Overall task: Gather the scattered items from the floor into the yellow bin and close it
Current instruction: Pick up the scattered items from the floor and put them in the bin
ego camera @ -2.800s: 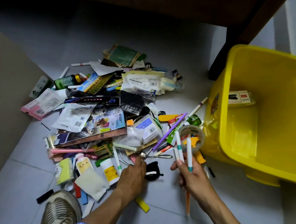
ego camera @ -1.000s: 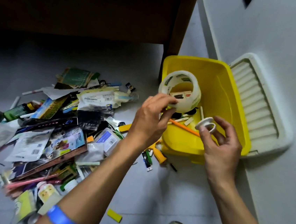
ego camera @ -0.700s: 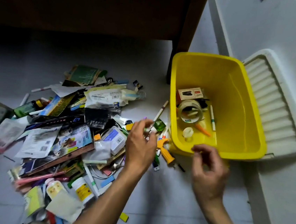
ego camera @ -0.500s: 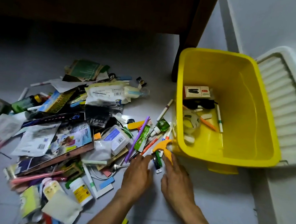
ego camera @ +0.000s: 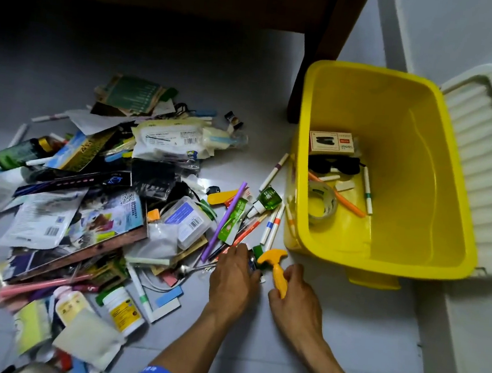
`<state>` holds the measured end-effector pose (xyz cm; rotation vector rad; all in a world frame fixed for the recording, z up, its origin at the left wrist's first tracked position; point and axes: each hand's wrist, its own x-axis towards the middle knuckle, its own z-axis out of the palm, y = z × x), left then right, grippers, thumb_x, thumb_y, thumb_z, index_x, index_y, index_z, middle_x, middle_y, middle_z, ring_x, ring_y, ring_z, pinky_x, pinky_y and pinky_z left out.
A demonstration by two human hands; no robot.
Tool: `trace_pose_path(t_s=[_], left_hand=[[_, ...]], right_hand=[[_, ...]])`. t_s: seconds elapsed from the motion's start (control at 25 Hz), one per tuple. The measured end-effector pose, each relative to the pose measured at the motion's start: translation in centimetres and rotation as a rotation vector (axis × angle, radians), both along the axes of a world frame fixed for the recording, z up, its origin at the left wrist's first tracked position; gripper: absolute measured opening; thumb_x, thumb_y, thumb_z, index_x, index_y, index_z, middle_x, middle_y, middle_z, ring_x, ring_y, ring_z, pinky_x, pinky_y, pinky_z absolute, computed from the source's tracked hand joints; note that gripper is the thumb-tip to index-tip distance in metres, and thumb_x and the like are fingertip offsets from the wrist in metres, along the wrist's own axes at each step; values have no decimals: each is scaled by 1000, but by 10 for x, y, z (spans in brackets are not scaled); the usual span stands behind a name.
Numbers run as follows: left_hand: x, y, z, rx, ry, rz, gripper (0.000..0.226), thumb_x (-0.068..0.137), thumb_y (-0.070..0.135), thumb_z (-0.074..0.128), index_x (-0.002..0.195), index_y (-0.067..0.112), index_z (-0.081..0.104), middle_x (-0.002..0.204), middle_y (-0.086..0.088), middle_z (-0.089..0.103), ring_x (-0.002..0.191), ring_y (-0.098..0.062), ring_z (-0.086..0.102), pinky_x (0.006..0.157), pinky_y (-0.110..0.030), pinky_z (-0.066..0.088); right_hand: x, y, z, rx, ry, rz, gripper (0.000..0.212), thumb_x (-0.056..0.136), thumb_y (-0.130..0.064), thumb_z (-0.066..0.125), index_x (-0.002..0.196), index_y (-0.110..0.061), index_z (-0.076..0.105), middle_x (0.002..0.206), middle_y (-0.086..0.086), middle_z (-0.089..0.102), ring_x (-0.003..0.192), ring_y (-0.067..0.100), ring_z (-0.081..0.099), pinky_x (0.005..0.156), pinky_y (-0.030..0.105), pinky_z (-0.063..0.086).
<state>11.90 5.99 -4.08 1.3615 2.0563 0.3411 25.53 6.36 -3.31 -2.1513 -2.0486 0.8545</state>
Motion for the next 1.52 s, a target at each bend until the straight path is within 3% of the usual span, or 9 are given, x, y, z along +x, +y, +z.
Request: trace_pose_path(t_s=[0.2,0.4,0.6,0.76,0.88,1.04,1.16,1.4,1.52], left_hand=[[-6,4,-10,-29,-142,174,18,85,17,64,98,18,51,97,-6,62,88,-26,60,77,-42,53],[-3,-3,-11,-151,-110,198,31,83,36,65,105,22,48,104,1,56,89,-19,54,71,-34,46],[-5,-15,-2,-171,1,80,8,90,17,54,93,19,47,100,-7,56,76,-15,47,67,-32,38],[-22,-15,27,-224,-216,271,9,86,18,68,79,15,64,75,-2,64,69,-17,59,63,-37,50],[-27,-8,81,106,-558,473,8,80,20,77,80,21,70,75,-5,70,69,-21,65,65,-41,57],[-22,34,161,425,-847,256,16,82,39,69,96,32,75,90,5,76,81,-9,71,65,-18,55],[-29,49,156,349,-741,379,15,91,30,63,103,28,72,94,6,74,89,-10,70,75,-27,56],[-57,15,67,-9,-158,305,22,87,16,62,107,21,67,104,-2,70,89,-21,64,78,-32,55],[-55,15,50,-29,3,139,21,87,18,58,107,18,64,105,-5,64,91,-25,60,75,-33,51]], right_hand=[[-2,-20,68,-139,714,-136,31,80,-20,73,99,-34,53,91,-2,72,84,20,68,67,23,51],[17,8,158,338,997,-263,28,80,-38,76,100,-31,57,87,7,71,73,20,69,60,25,56],[30,49,170,443,667,-249,26,88,-28,69,111,-31,59,111,-6,68,104,6,65,81,20,54],[38,1,119,645,495,-34,10,91,-22,57,99,-25,63,87,-8,66,80,0,61,69,12,47],[43,-27,56,406,219,52,17,86,-19,60,101,-23,65,91,-4,68,81,12,63,66,22,48],[46,-28,1,59,-242,61,32,94,-29,52,124,-19,53,123,5,56,109,25,54,85,33,46],[29,-16,13,-36,-364,193,21,95,-31,43,105,-19,57,107,2,64,101,22,58,80,31,45],[9,-6,125,335,632,-81,13,87,-44,61,89,-33,55,63,-10,62,48,9,55,41,23,44],[24,39,167,540,495,-111,20,92,-46,59,105,-31,57,79,-11,68,54,12,60,42,31,47]])
